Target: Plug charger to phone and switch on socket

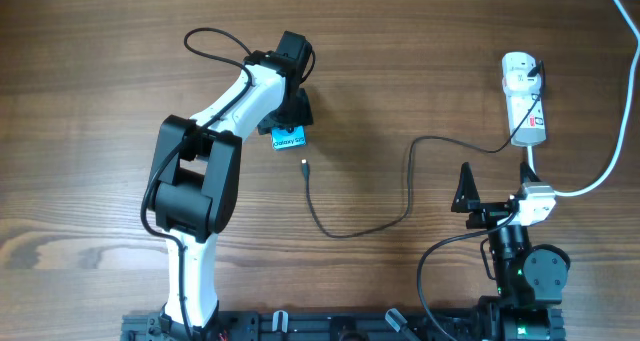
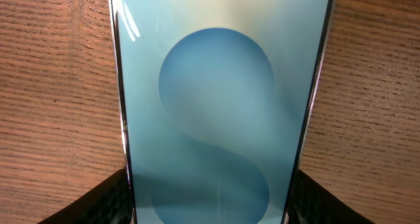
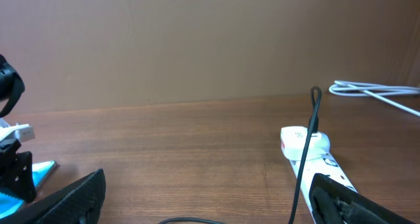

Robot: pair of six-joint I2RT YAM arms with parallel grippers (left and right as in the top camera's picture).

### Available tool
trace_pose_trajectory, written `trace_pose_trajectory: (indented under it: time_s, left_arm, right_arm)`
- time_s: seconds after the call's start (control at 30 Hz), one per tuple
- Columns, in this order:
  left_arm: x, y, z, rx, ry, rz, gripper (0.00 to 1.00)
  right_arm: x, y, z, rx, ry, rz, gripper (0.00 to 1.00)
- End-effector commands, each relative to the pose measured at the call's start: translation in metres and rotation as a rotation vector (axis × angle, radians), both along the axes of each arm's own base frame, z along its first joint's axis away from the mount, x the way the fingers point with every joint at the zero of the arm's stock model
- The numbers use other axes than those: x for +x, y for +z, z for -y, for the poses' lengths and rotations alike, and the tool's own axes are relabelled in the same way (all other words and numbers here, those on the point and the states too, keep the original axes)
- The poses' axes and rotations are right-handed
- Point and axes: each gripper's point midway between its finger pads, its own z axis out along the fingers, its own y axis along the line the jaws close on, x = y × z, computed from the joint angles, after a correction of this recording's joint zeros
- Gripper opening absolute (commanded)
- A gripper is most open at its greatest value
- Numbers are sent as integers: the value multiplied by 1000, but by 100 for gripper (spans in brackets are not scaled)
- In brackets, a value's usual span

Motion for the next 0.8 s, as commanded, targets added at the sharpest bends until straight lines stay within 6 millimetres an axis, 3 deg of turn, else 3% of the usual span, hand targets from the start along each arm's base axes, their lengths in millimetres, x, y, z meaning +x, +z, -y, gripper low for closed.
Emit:
trace_pose_trajectory:
  time_s: [0.0,0.47,0.77]
  left_arm:
    - [-33,-49,-9,22,11,-167,4]
    - [-9,11,4,-28,13,-108,4]
    - [-6,28,16,-89,31,-119,4]
  right_arm:
    - [0,0,-3,15,18,0,100]
    - [0,0,-3,16,18,0,100]
    - [0,0,-3,15,18,0,100]
